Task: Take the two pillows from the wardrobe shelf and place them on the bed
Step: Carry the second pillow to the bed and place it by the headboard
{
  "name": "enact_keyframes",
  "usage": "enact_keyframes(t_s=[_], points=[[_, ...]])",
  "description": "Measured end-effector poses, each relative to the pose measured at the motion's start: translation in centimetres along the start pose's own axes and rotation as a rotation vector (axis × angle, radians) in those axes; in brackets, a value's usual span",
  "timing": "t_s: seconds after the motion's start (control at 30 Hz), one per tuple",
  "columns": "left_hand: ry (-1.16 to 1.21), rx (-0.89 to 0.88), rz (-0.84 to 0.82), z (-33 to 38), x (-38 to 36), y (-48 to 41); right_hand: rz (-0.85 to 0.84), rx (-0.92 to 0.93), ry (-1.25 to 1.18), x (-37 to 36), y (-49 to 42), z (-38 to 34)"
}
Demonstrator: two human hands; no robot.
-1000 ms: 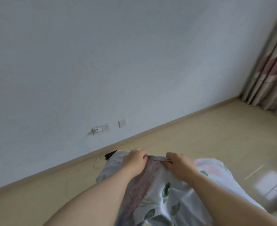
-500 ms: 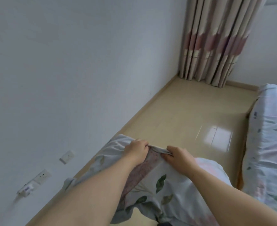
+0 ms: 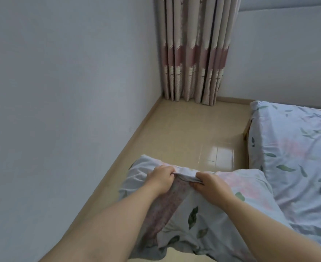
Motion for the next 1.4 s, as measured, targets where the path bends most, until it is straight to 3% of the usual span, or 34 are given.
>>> enact_keyframes(t_s=[0.5,0.77,1.4], points=[[-0.065,-0.249,-0.102,19.4,4.7,-31.4,0.120,-0.213,0.008,15.9,-21.1,19.4],[-0.089,-0.280,-0.139,28.0,6.4,-45.1,0.184,-0.283,0.016,22.2,-31.2,29.4],[-0.076,-0.347,-0.226,50.8,9.3,-79.5,0.147,-0.344,0.068,41.1,-56.8,55.7]])
Point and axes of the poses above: each hand's wrist, its own y-axis away from the middle knuckle, its own x-axis out of the back of the hand, z = x × y, the point moved 8 cm from there along -y, towards the middle knuckle, and after that the axes turned 11 degrees about x, right-handed, at the moved point
